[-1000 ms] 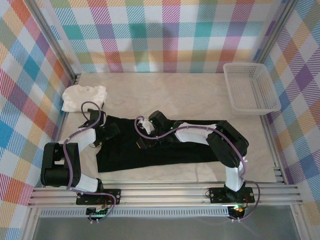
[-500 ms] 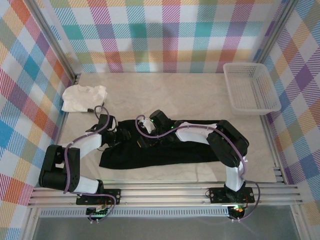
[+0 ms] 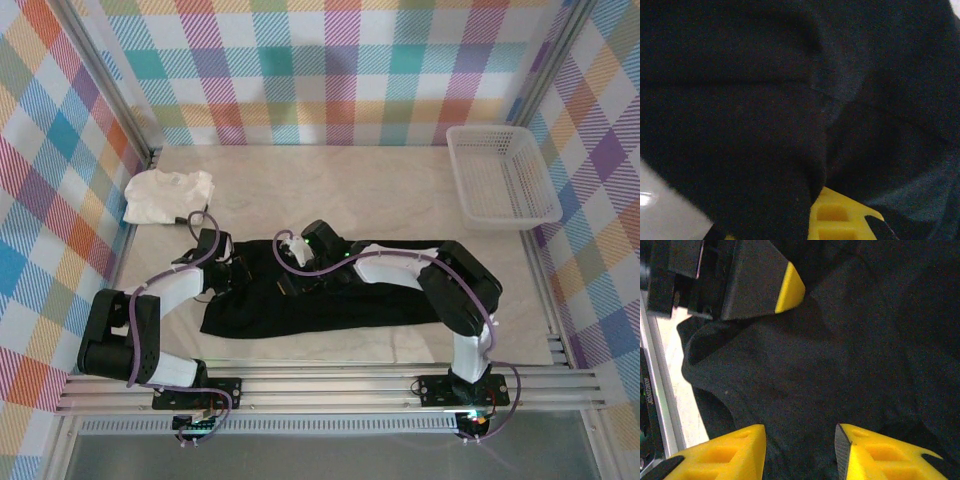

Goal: Fold the inside-out t-shirt

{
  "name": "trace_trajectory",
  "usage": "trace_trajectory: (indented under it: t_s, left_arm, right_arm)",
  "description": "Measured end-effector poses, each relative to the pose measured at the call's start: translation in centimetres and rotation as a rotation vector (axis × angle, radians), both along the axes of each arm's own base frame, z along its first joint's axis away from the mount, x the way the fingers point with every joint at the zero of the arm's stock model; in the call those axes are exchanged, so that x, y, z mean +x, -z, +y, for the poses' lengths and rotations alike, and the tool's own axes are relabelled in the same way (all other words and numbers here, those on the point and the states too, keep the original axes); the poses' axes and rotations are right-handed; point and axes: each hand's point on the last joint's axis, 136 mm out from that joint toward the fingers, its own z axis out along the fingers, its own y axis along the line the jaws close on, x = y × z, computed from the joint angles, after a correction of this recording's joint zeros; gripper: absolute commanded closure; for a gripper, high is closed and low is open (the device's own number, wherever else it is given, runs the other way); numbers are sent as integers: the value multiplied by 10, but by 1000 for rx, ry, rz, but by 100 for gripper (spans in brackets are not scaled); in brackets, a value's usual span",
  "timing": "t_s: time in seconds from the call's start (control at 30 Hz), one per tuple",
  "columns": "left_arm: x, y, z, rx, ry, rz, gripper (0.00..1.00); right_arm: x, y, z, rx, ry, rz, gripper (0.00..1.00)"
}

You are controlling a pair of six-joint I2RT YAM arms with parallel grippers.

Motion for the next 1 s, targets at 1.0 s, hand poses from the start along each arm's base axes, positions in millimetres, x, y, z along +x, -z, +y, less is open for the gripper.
trace_trajectory:
  t_s: [1.0]
  left_arm:
    - [78, -183, 209, 1130, 45, 214, 100]
  right_arm:
    - [51, -23, -118, -64, 275, 77, 57]
